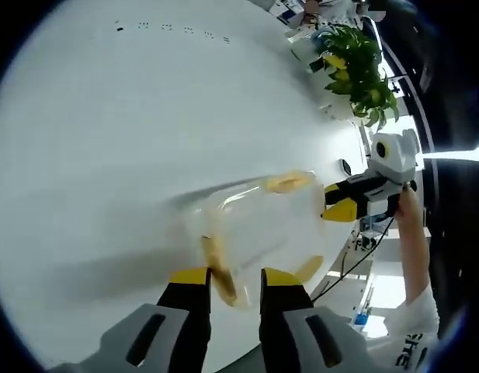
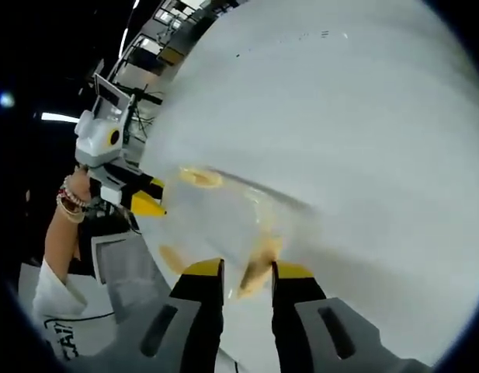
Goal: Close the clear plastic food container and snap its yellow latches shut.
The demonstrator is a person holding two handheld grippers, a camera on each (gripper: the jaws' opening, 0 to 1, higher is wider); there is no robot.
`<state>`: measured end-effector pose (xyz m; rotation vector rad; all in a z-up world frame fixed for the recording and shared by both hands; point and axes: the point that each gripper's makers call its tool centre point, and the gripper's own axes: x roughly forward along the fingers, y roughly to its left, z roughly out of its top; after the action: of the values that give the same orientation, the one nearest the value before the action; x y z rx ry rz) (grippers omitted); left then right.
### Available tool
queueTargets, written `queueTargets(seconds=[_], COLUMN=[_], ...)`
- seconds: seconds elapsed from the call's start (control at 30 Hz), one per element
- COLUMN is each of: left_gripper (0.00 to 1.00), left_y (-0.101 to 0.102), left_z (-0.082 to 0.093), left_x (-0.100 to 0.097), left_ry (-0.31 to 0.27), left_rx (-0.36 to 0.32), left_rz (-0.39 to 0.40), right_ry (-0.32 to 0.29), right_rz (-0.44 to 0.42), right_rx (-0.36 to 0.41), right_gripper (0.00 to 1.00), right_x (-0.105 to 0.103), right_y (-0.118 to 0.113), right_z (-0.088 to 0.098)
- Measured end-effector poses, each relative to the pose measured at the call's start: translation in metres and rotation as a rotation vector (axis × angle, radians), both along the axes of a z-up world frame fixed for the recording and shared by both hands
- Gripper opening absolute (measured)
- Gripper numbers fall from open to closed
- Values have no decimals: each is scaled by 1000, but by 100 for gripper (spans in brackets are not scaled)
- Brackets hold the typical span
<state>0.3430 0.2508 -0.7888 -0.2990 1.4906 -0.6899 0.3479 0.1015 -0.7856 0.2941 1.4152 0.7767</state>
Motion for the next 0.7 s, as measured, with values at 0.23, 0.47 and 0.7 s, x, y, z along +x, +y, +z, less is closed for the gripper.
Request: queueTargets(seconds=[0.23,0.47,0.7], left_gripper=[16,16,17], left_y=[4,5,6], left_z=[-1,0,2], left_x=[1,1,1], left_ry=[2,2,-30], left_rx=[6,9,10], left_rz=[-4,13,1], right_ry=[3,79,53], right_rz=[-18,-114,-49], right_rx=[1,50,47], right_gripper=[17,15,17], right_x=[1,1,-4], right_y=[0,4,3], right_z=[-1,-7,-7])
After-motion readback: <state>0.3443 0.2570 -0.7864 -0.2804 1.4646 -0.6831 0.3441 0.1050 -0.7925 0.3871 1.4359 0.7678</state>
